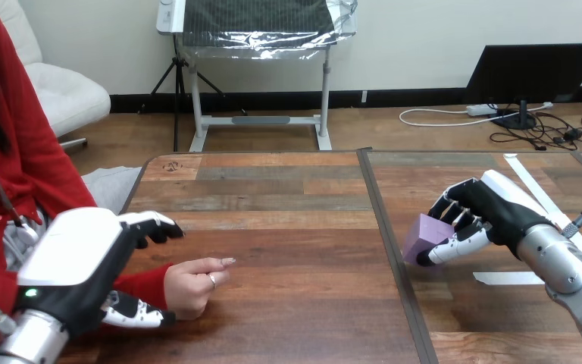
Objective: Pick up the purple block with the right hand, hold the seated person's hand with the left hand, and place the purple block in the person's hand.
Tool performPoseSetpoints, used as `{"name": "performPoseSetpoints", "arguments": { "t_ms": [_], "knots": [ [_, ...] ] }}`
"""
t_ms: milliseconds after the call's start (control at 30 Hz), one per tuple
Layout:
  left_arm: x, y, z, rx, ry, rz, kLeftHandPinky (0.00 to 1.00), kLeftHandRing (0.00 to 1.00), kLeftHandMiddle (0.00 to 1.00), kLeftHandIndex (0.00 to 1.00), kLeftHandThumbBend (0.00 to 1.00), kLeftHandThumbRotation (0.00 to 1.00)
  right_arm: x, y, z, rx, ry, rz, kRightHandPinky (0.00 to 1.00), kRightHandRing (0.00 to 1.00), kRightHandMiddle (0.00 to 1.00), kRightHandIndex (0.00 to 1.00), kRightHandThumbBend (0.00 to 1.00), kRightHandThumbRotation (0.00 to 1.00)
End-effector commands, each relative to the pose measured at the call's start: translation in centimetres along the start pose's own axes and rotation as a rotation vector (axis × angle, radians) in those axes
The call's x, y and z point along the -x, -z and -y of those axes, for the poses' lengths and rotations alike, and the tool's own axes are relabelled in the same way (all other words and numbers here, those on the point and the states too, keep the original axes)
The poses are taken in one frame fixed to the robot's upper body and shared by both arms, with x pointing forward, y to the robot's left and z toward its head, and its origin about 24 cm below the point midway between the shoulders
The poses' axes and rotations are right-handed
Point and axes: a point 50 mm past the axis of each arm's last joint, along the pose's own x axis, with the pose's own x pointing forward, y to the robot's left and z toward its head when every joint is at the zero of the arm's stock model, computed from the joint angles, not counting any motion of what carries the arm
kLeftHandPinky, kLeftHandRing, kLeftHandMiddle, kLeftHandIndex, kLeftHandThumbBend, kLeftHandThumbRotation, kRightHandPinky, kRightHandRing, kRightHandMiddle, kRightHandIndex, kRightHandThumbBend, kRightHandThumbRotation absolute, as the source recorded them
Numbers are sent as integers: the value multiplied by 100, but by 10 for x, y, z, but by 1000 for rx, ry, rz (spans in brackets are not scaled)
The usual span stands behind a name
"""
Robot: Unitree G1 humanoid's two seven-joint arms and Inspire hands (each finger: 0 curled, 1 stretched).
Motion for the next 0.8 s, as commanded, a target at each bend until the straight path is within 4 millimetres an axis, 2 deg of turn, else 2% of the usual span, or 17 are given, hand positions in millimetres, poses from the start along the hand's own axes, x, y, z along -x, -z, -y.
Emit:
{"name": "performPoseSetpoints", "arguments": {
  "t_ms": [0,333,767],
  "knots": [
    [-18,-1,-13,-50,-12,30,59,67,70,70,100,10,-3,-16,22,-15,102,87,44,46,50,50,81,0],
    [-26,1,-9,-77,48,16,61,69,71,71,100,13,-4,-17,22,-17,107,88,44,46,50,50,82,0],
    [-37,3,-8,-104,128,-32,60,68,71,71,100,10,-3,-19,23,-17,107,109,44,45,49,49,82,0]
  ]
}}
